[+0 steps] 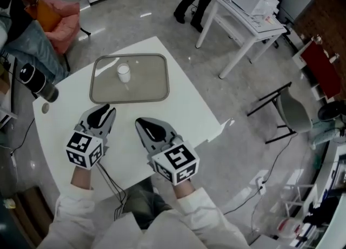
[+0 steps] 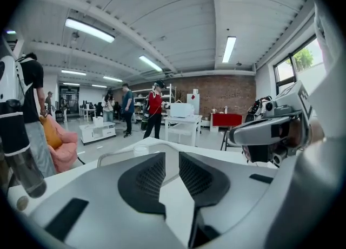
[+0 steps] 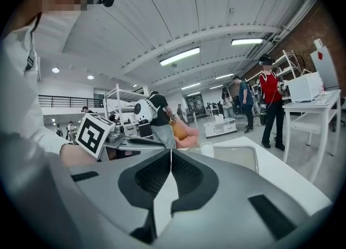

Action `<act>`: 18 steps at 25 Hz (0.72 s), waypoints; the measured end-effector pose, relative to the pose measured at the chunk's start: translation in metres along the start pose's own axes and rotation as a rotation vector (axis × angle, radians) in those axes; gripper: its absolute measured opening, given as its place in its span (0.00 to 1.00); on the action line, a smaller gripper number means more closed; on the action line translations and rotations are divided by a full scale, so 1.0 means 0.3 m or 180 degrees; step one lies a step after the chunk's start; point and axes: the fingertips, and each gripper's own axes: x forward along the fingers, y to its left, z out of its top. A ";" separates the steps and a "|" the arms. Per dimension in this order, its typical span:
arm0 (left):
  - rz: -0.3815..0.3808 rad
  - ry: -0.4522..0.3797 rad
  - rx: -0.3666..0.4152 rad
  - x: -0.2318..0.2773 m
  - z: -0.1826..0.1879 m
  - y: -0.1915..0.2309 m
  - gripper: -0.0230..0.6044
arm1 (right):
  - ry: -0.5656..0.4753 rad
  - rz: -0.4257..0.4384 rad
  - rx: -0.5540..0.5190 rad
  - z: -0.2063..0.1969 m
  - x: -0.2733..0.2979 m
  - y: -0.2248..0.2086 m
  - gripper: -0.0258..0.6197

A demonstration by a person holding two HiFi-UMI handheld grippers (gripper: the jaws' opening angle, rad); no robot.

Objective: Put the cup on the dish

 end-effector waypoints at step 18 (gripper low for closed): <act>-0.0265 -0.0253 -0.0321 -0.452 0.027 -0.459 0.05 | 0.0049 0.0576 -0.0199 -0.037 -0.311 0.422 0.06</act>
